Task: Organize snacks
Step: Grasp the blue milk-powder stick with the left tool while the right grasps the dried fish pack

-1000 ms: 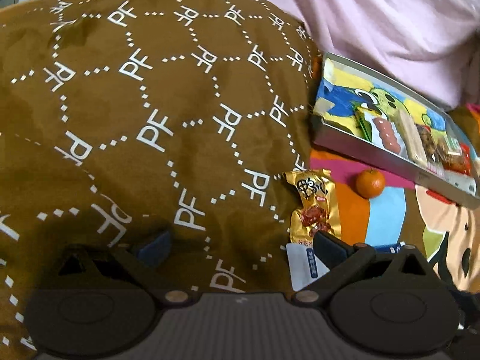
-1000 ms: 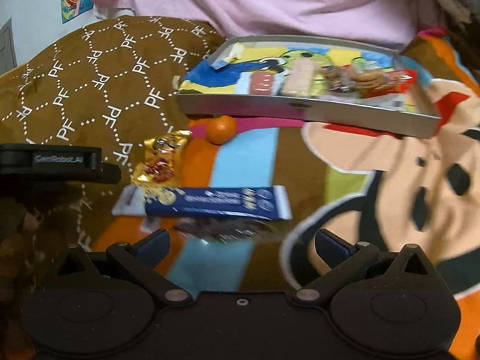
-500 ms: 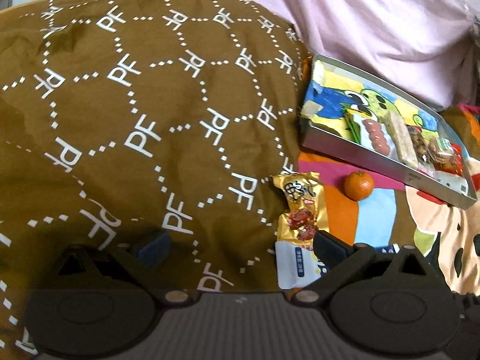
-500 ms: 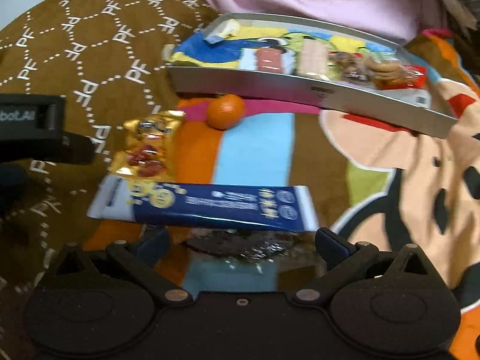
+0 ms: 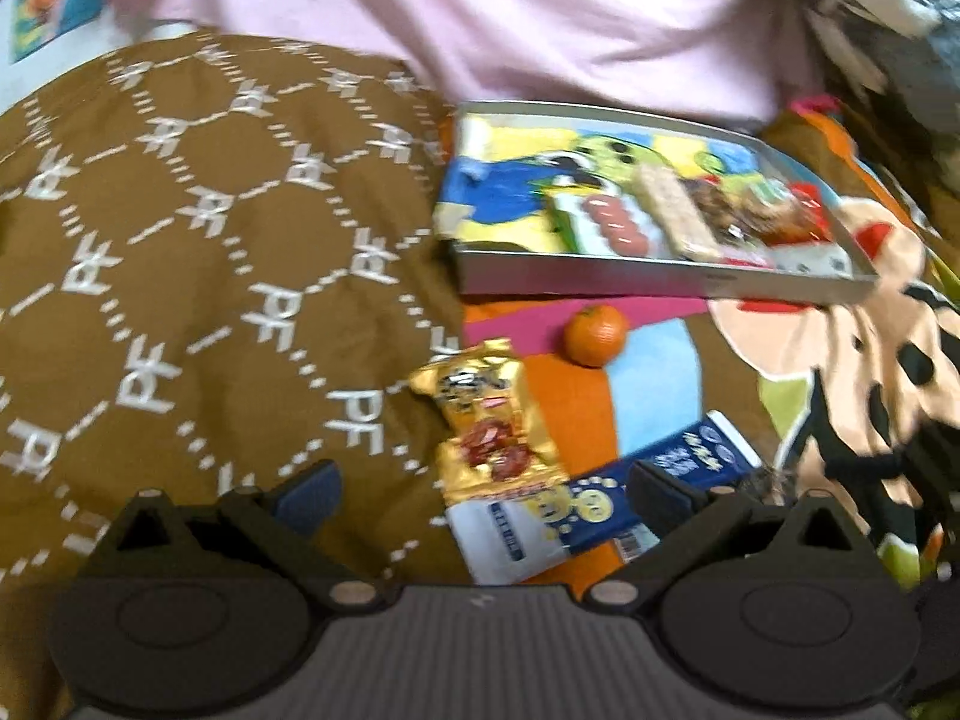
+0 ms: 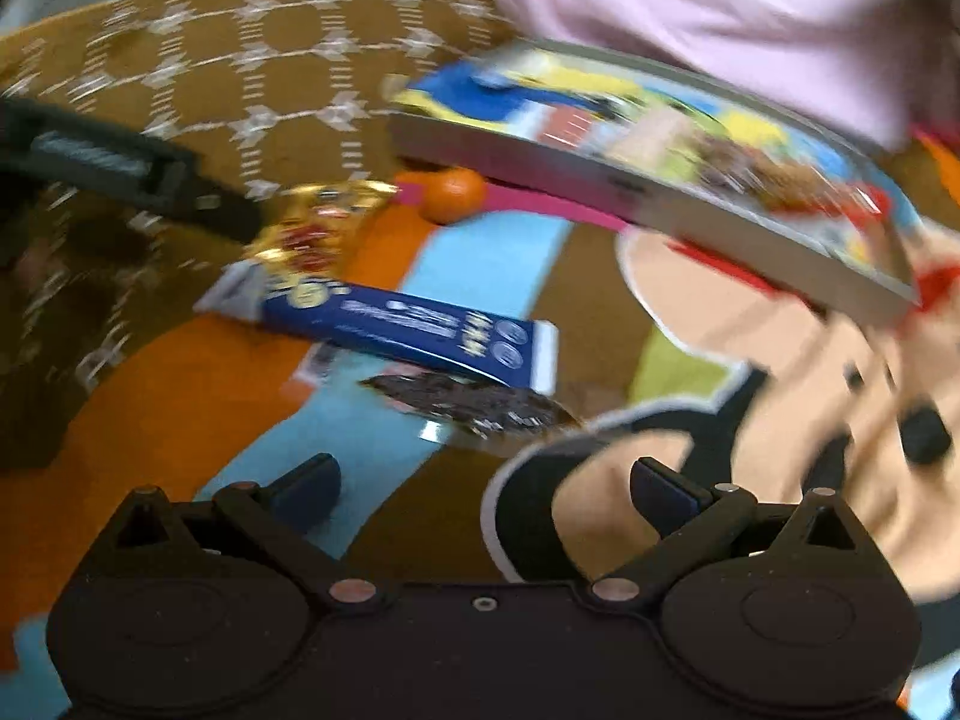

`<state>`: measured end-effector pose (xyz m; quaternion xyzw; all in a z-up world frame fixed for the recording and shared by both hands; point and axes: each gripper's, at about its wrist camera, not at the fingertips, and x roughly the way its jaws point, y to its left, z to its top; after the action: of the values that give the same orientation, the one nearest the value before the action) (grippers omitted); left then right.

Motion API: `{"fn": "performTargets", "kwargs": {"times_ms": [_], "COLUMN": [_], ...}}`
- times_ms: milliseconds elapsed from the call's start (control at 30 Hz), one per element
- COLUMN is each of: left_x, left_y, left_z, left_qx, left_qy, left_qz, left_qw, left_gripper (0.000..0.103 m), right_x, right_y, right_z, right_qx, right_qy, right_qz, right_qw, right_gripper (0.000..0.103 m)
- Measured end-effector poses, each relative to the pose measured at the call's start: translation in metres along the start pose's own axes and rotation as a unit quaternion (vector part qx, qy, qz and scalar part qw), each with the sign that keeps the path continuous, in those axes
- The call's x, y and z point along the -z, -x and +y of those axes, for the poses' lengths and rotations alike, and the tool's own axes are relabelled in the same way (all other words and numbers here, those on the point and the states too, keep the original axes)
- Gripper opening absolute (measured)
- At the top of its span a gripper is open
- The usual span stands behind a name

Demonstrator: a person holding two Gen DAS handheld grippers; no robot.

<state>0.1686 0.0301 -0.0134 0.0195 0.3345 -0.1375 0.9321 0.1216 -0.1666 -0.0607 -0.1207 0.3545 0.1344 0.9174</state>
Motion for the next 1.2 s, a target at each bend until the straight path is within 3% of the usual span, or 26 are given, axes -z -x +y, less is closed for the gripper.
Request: {"fn": "performTargets", "kwargs": {"times_ms": [133, 267, 433, 600, 800, 967, 1200], "left_x": [-0.007, -0.013, -0.02, -0.023, -0.016, -0.004, 0.01], "left_y": [-0.013, -0.027, -0.045, -0.056, -0.057, -0.047, -0.025], "left_z": [-0.006, -0.012, -0.018, -0.025, -0.028, -0.025, -0.018], "left_qx": [0.048, 0.091, 0.138, 0.176, 0.203, 0.209, 0.224], "left_qy": [-0.034, -0.08, -0.133, -0.169, -0.185, -0.165, -0.117], "left_qz": [0.011, 0.023, 0.055, 0.09, 0.131, 0.143, 0.149], "left_qw": [0.9982, 0.9924, 0.9798, 0.9657, 0.9525, 0.9533, 0.9558], "left_gripper": [0.103, 0.103, 0.103, 0.103, 0.102, 0.101, 0.099], "right_x": [-0.009, -0.017, -0.033, -0.049, -0.05, -0.039, -0.014], "right_y": [-0.008, -0.022, -0.042, -0.07, -0.063, -0.043, 0.001], "right_z": [-0.013, -0.028, -0.043, -0.061, -0.067, -0.063, -0.047], "right_qx": [-0.071, -0.138, -0.201, -0.273, -0.315, -0.336, -0.333], "right_qy": [0.076, 0.133, 0.17, 0.165, 0.175, 0.175, 0.181], "right_qz": [-0.005, -0.001, 0.004, 0.052, 0.086, 0.106, 0.093], "right_qw": [0.995, 0.981, 0.965, 0.946, 0.929, 0.919, 0.921], "right_gripper": [0.102, 0.102, 0.102, 0.102, 0.1, 0.1, 0.099]}}
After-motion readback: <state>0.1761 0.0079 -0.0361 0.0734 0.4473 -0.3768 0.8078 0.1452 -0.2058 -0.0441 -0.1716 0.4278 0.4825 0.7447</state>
